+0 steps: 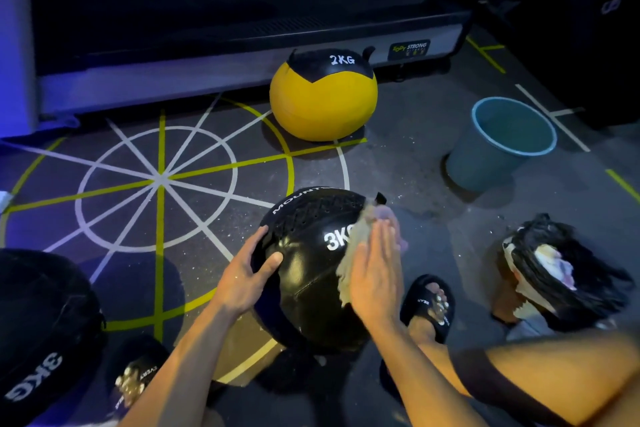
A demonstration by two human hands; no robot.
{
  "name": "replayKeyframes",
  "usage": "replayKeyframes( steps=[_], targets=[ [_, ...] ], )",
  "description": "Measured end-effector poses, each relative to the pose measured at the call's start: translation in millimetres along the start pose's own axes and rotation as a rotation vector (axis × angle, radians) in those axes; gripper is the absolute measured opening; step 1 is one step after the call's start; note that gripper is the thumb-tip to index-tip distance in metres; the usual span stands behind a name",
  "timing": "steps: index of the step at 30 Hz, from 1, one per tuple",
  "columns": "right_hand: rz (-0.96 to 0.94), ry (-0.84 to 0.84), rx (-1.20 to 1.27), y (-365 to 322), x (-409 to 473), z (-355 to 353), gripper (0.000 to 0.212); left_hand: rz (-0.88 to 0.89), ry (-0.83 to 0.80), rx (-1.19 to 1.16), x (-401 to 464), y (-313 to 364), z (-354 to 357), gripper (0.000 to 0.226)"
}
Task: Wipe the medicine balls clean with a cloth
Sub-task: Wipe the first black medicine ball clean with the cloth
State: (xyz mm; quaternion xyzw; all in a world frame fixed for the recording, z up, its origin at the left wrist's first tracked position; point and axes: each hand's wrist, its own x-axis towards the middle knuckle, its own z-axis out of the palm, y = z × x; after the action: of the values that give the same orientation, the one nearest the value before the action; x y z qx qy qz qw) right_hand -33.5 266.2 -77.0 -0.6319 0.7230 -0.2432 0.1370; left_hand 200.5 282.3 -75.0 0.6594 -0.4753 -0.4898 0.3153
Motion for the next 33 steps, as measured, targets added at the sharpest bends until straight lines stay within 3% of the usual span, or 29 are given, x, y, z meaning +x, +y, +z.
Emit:
replayKeyframes(
  steps=[2, 3, 8, 10, 13, 15, 18, 20, 25, 30, 33],
  targets=[
    [0.192, -0.099, 0.069, -8.6, 5.7, -5.2, 0.062, 0.017, 0.019, 0.005, -0.4, 1.1, 1.5, 0.078],
    [0.141, -0.113, 0.014, -18.0, -2.9, -3.7, 0.067, 0.017, 0.021, -0.004, -0.4, 0.6, 0.5, 0.079],
    [-0.419, -0.123, -0.166, -11.3, -46.3, -3.4, 0.062, -0.021, -0.004, -0.025, -7.5, -7.3, -13.4, 0.078],
    [-0.259, -0.147, -0.098, 13.3, -26.1, -13.1, 0.06, -0.016, 0.017, -0.014, -10.8, -5.5, -13.0, 0.078],
    [0.233, -0.201, 0.146, 23.9, 4.1, -16.7, 0.059, -0.028, 0.025, -0.049, -14.8, 2.5, -6.0, 0.066],
    [0.317, -0.187, 0.214, 13.9, 7.6, -15.0, 0.053, -0.039, -0.001, -0.05, -17.0, 9.4, -8.0, 0.066],
    [0.211, -0.177, 0.247, 4.6, -2.0, -14.9, 0.056, -0.065, -0.033, -0.051, -18.2, 26.5, -20.9, 0.063],
    [0.127, -0.161, 0.303, 0.4, -11.4, -14.4, 0.062, 0.017, -0.002, -0.025, -12.2, 41.9, -27.7, 0.06],
    [-0.068, -0.038, 0.158, -26.2, -43.2, 2.8, 0.091, 0.251, -0.025, 0.399, 5.9, 66.5, -1.1, 0.069],
    [-0.372, 0.018, -0.072, -35.2, -67.7, 13.6, 0.065, 0.225, 0.075, 0.39, 0.5, 44.4, -11.3, 0.066],
    [-0.294, -0.01, 0.046, -22.2, -54.2, 15.6, 0.058, 0.217, 0.081, 0.348, -9.8, 42.2, -12.2, 0.053]
  ],
)
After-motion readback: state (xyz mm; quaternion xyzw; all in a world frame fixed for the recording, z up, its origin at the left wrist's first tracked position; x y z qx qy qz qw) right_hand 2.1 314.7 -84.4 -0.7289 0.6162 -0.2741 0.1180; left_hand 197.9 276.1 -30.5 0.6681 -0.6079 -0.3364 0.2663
